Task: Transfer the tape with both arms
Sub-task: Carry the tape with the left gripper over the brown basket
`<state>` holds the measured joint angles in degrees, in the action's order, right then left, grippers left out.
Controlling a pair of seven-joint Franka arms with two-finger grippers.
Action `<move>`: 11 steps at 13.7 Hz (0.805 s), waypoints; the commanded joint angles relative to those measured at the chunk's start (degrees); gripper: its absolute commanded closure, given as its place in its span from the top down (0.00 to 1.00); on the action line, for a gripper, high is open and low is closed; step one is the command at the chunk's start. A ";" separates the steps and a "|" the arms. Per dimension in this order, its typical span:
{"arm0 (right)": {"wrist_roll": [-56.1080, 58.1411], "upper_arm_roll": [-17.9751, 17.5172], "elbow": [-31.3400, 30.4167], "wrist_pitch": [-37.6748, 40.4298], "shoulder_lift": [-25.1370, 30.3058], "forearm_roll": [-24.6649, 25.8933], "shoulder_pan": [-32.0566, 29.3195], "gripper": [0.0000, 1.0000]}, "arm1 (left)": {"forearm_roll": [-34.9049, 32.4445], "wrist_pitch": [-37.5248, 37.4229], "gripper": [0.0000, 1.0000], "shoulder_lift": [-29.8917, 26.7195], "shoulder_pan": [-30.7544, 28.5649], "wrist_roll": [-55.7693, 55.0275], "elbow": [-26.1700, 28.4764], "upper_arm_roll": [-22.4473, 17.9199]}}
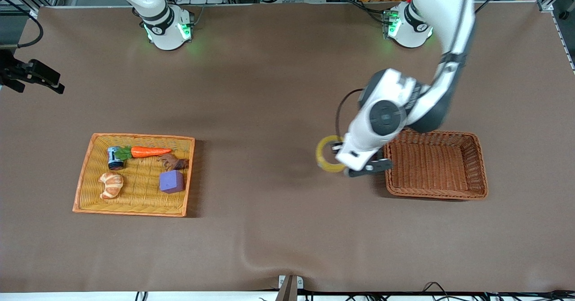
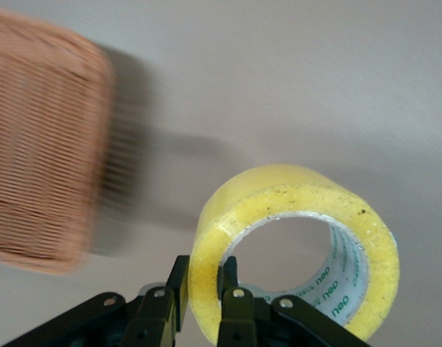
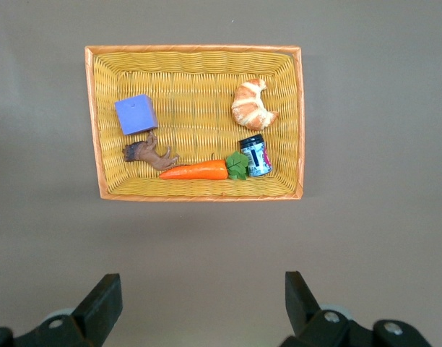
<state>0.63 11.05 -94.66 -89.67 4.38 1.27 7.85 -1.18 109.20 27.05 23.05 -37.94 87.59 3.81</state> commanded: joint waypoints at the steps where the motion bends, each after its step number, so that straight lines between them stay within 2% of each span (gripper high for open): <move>1: 1.21 -0.68 2.81 0.90 -2.18 0.14 -1.60 1.00 | -4.44 -0.04 0.00 -6.21 -4.48 5.91 7.40 0.67; 7: 1.30 -0.68 3.08 0.55 -2.36 0.05 -2.31 1.00 | -4.36 1.53 0.00 -7.98 -20.21 31.04 12.85 1.02; 11: 1.30 -0.77 3.61 0.81 -2.36 0.05 -1.96 1.00 | -4.36 17.76 0.00 -6.76 -28.05 44.42 22.42 1.02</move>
<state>1.09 11.02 -92.47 -89.67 2.68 1.27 6.63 -4.60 120.09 21.36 -3.08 3.15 104.38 3.80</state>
